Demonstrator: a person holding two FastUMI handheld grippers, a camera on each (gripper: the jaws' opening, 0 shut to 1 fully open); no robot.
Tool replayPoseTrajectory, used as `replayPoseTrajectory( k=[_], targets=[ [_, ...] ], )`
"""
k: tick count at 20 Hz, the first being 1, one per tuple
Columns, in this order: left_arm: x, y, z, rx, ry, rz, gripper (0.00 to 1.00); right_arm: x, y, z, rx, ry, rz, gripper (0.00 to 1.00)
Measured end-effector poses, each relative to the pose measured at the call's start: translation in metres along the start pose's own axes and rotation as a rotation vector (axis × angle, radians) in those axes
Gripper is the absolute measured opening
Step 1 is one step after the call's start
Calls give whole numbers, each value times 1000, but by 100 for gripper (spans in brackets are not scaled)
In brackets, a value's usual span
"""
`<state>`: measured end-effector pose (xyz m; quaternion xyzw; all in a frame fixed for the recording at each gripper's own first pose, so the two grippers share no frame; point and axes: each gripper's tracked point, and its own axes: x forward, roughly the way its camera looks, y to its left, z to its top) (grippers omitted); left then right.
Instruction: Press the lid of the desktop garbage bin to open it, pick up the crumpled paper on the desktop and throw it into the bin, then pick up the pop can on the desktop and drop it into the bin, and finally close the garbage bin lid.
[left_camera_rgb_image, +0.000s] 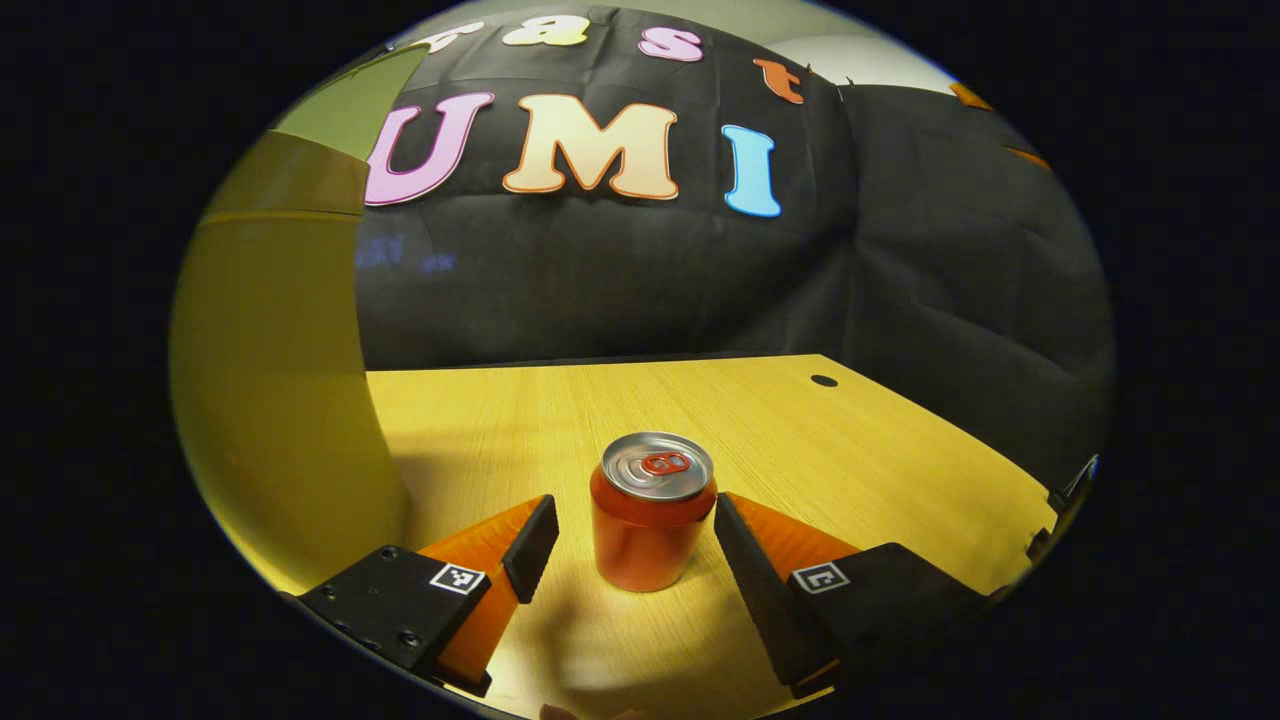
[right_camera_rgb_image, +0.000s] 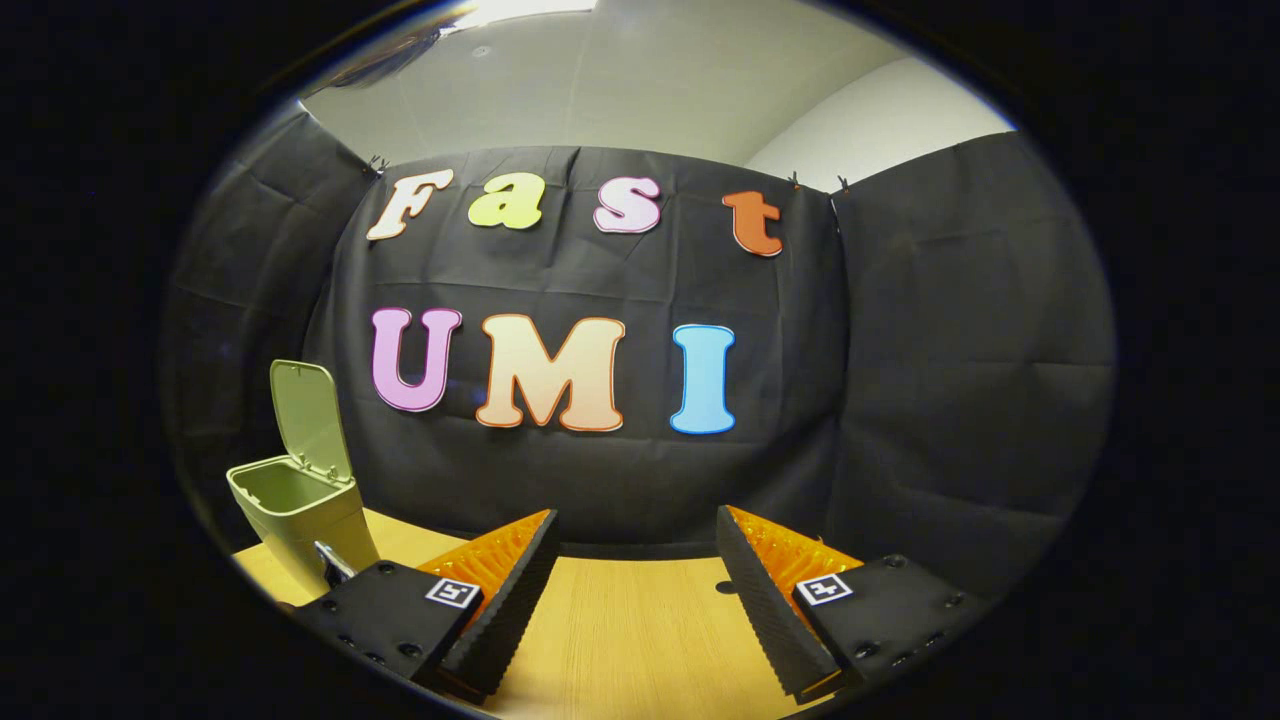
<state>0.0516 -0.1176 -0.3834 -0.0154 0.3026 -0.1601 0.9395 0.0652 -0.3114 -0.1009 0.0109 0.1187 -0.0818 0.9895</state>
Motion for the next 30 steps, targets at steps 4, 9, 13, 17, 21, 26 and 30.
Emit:
replayPoseTrajectory(
  k=[4, 9, 13, 17, 21, 26, 30],
  targets=[
    [16, -7, 0, 16, 0, -20, 95, 6, -5, -10, -2, 20, -2, 99],
    [33, -11, -3, 19, 6, -35, 95, 10, -12, -22, 1, 53, -9, 99],
    [39, -5, -5, 7, 5, -36, 95, 12, -16, -29, -2, 67, -15, 98],
    [39, -4, -8, -7, 11, -41, 81, 14, -17, -34, -6, 79, -10, 99],
    [38, -4, -7, -20, 2, -47, 80, 14, -13, -36, -19, 84, 0, 99],
    [29, 2, 11, 13, -24, -42, 80, 15, -8, -43, -12, 98, 17, 99],
    [-3, 1, 55, 29, -98, -62, 79, 16, -4, -40, 9, 89, 29, 99]
  ],
)
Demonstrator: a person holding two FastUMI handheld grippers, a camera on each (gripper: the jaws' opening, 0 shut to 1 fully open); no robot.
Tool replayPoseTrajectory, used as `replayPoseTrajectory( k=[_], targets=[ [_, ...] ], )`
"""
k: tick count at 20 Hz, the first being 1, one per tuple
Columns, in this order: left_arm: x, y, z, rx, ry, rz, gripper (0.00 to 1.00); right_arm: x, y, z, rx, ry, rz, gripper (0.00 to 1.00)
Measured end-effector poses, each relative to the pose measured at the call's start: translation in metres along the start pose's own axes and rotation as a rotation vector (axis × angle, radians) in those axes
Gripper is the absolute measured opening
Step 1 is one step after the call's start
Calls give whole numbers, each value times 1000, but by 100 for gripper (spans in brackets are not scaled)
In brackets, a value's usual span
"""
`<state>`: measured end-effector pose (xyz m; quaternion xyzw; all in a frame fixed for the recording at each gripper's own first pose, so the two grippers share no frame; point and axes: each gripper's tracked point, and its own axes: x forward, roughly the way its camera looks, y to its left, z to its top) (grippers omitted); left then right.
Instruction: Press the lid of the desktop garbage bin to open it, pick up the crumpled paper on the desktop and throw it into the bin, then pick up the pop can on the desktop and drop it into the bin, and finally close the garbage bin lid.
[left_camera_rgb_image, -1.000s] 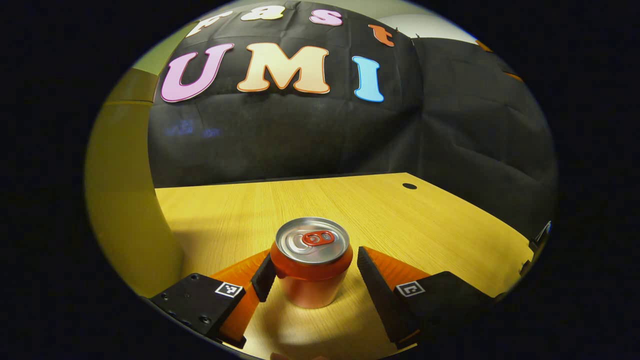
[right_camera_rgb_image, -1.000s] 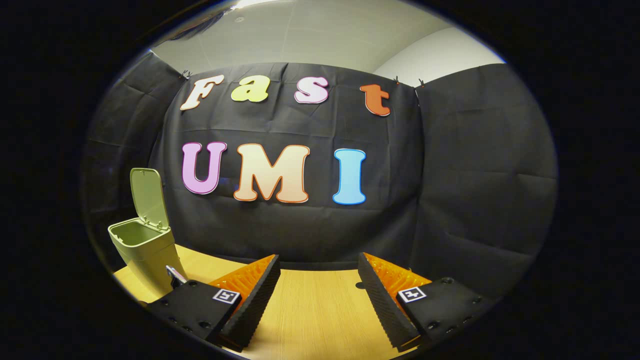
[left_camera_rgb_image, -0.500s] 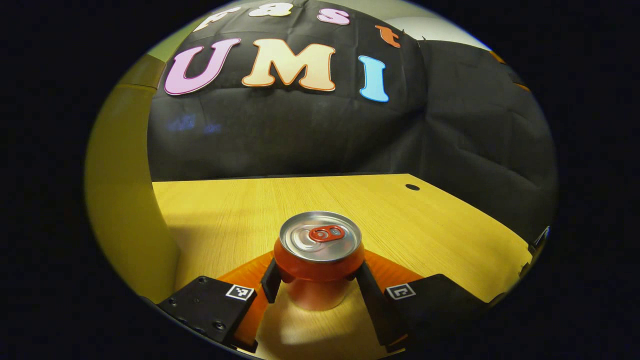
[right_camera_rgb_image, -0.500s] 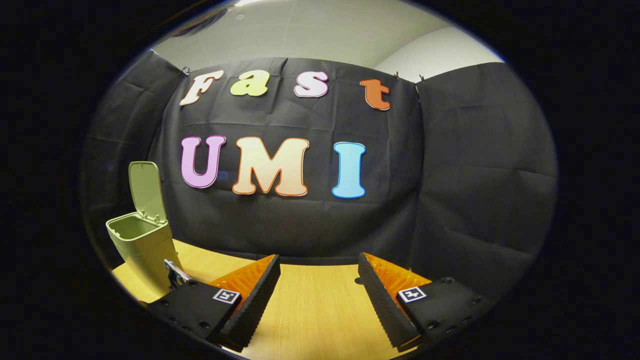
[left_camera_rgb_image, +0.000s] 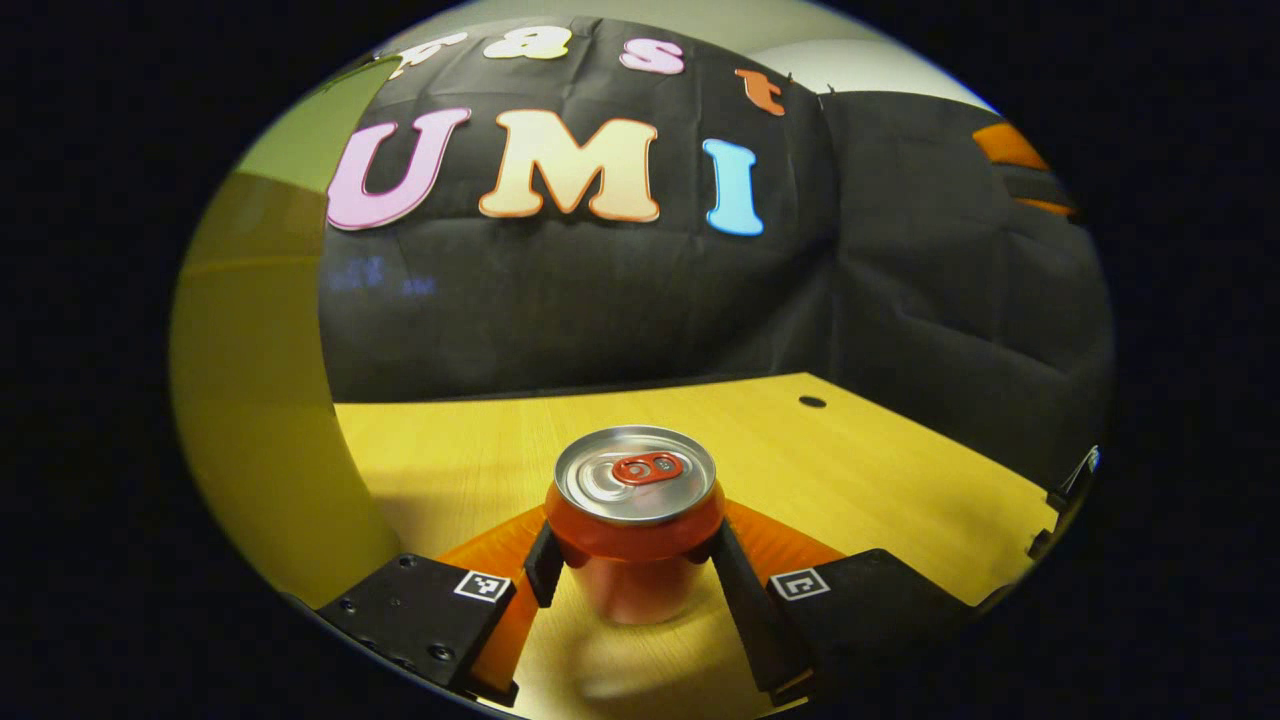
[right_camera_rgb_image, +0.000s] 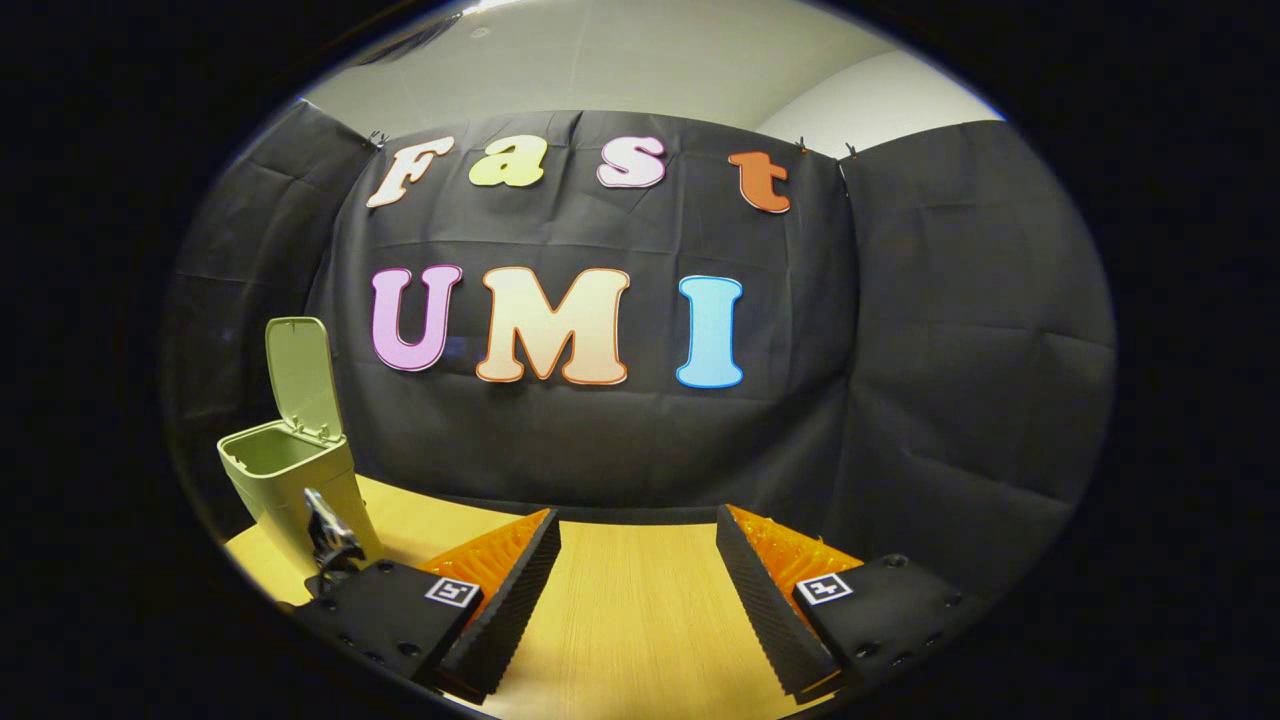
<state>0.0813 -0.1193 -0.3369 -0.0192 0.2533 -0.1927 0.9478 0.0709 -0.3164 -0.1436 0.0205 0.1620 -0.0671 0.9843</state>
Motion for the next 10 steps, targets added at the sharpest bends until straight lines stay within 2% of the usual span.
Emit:
replayPoseTrajectory(
  k=[5, 10],
  targets=[
    [-43, 4, 77, -9, -130, -5, 78, -1, 0, 10, 32, -31, 1, 99],
    [-95, 1, 145, 10, -200, -2, 77, -10, -6, 15, 37, -49, 0, 99]
  ],
)
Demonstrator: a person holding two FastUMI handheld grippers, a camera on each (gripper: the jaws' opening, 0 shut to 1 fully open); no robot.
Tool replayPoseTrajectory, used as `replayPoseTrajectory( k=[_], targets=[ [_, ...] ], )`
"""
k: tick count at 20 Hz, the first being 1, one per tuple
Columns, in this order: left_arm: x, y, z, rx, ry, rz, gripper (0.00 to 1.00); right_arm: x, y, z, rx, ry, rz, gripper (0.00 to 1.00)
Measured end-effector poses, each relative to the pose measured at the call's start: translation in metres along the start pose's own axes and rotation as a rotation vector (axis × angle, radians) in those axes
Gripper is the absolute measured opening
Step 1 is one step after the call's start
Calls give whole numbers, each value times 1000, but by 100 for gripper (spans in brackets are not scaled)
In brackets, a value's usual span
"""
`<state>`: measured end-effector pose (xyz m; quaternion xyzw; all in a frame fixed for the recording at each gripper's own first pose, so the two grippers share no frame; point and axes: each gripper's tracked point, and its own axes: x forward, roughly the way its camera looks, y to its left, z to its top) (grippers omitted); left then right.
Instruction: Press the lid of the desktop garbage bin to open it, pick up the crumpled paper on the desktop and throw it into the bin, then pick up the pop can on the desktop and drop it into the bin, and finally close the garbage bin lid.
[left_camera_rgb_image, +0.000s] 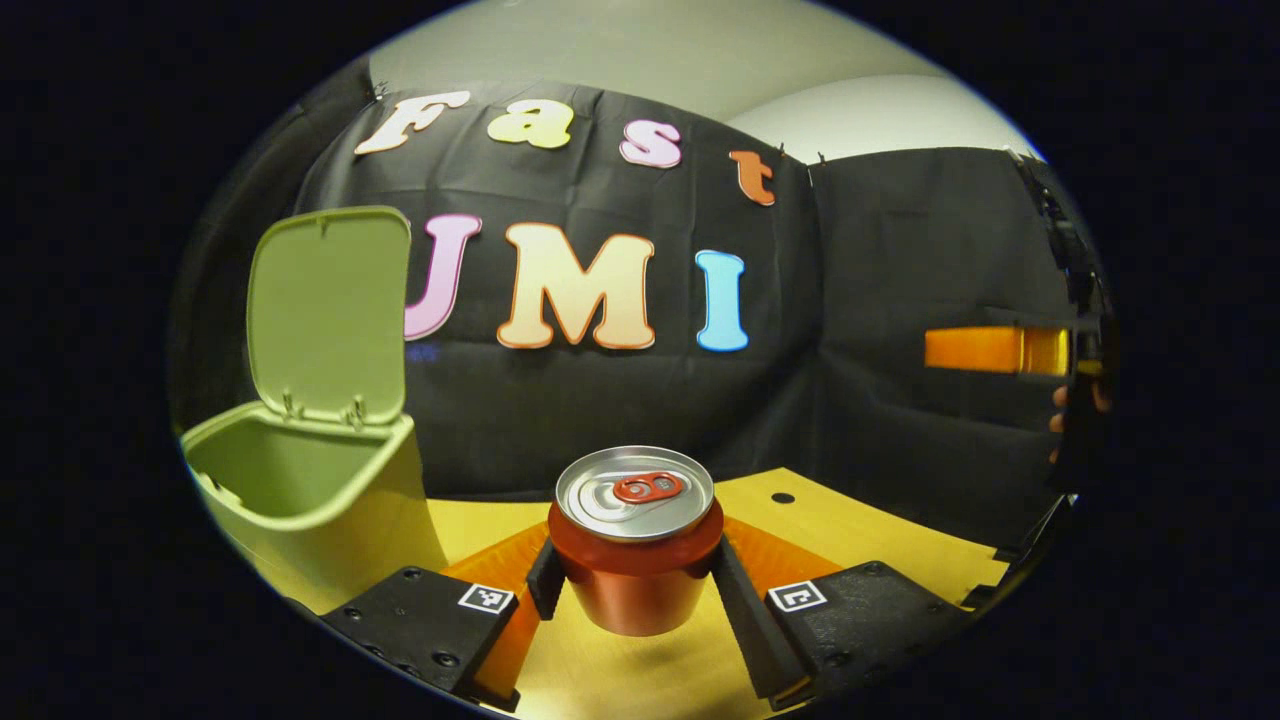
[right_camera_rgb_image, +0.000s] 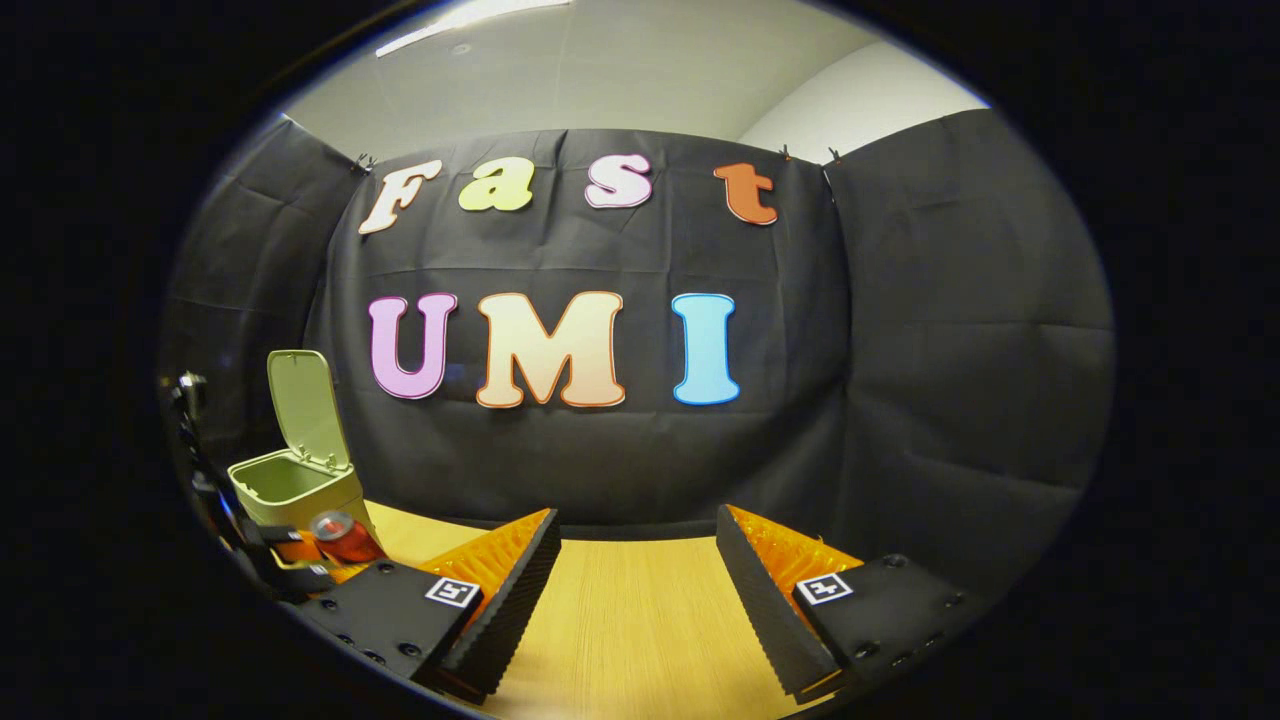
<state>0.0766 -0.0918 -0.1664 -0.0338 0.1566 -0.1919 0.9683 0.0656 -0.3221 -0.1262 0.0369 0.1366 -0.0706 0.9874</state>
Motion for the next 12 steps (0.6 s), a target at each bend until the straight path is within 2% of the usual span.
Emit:
replayPoseTrajectory(
  k=[2, 4, 9, 12],
  targets=[
    [-13, 6, 26, -26, -15, 7, 77, -2, -2, 4, -5, -12, 3, 98],
    [-23, 26, 48, -54, -19, 44, 77, -4, 0, 6, -7, -18, 9, 98],
    [-42, 120, 100, 28, -64, 223, 77, -7, 17, 12, 3, -38, 15, 98],
    [-44, 166, 107, 59, -56, 286, 77, -9, 34, 11, 9, -33, 31, 99]
  ],
)
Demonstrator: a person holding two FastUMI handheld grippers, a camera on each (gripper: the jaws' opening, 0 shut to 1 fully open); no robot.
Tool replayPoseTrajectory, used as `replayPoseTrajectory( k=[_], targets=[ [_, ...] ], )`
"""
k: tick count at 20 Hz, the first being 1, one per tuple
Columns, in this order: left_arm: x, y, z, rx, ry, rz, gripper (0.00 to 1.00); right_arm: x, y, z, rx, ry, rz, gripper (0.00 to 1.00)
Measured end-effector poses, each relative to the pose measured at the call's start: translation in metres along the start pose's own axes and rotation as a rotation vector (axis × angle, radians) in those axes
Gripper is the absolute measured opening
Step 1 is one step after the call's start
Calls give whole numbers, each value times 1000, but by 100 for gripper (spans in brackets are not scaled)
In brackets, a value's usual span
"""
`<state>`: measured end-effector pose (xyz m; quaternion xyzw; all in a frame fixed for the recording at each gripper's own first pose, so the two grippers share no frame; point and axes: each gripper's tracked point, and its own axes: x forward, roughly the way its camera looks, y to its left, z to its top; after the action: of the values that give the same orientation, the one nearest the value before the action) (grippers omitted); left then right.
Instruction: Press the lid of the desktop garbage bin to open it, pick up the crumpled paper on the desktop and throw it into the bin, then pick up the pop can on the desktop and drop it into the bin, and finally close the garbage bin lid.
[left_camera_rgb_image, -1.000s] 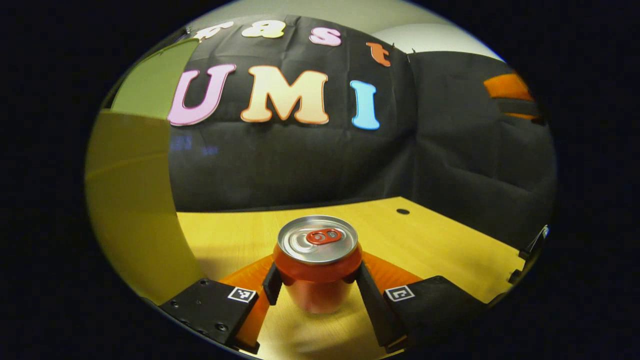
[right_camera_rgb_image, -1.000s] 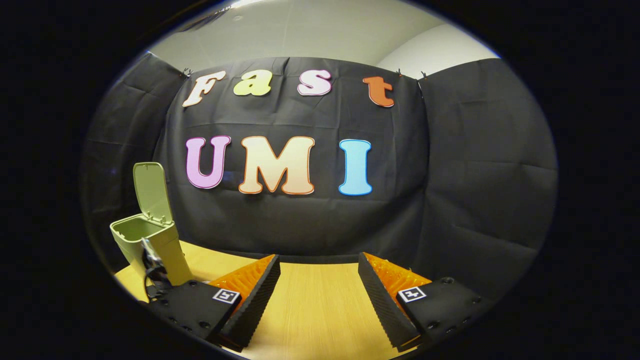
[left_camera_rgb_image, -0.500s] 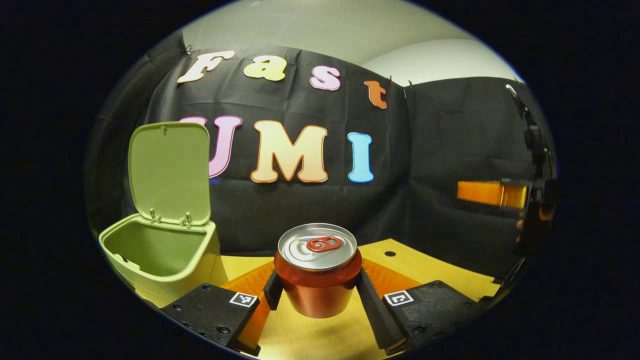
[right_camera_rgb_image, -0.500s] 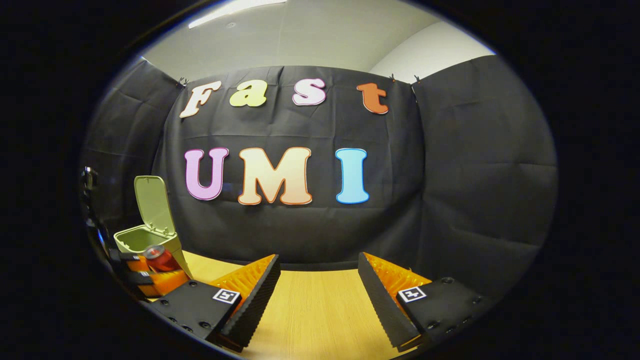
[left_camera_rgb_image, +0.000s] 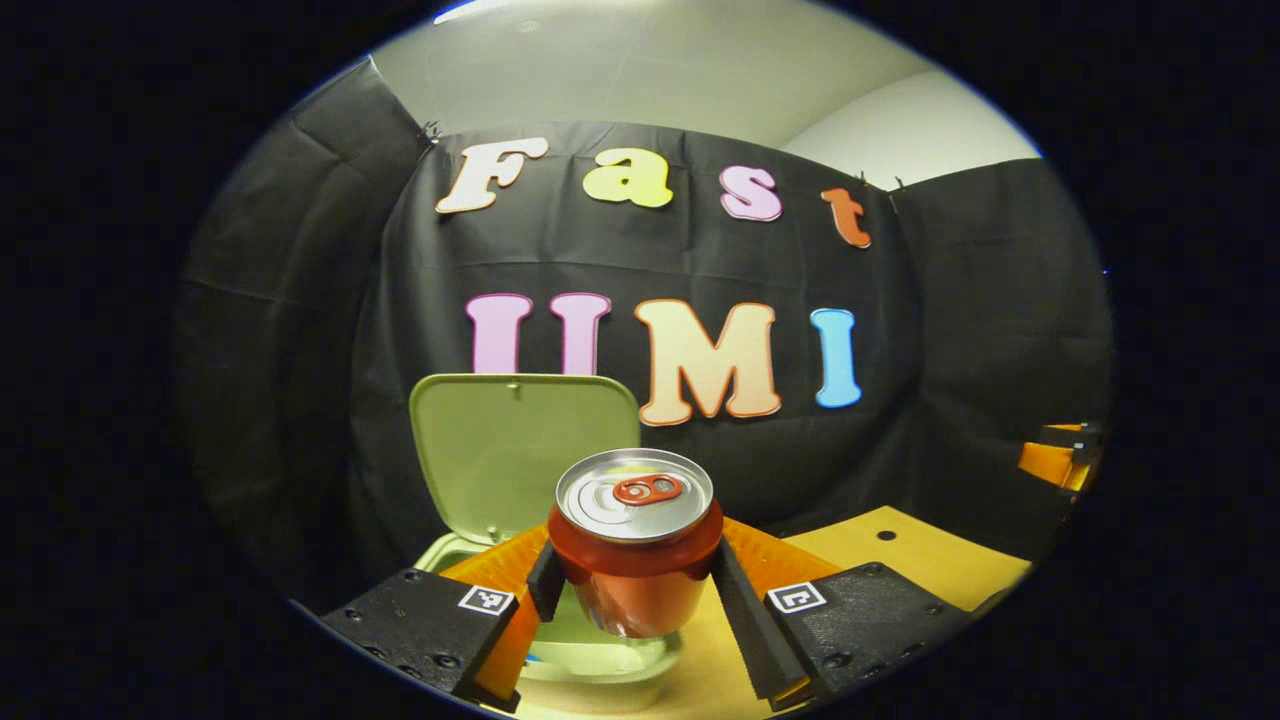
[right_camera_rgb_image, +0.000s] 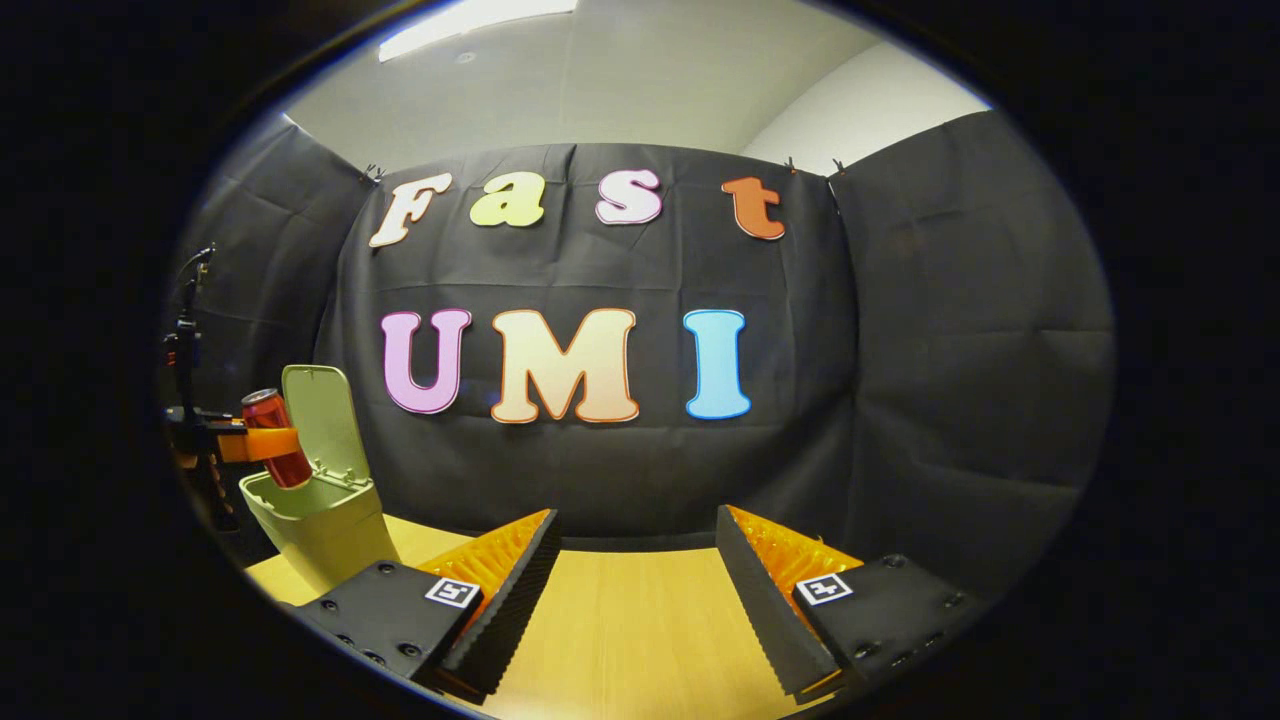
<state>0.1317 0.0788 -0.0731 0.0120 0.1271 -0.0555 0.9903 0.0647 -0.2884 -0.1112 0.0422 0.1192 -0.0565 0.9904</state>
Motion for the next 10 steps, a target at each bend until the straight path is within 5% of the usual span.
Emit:
replayPoseTrajectory(
  k=[10],
  targets=[
    [23, 41, -67, -38, 158, 19, 78, -7, 49, -2, -9, 5, -1, 99]
  ],
)
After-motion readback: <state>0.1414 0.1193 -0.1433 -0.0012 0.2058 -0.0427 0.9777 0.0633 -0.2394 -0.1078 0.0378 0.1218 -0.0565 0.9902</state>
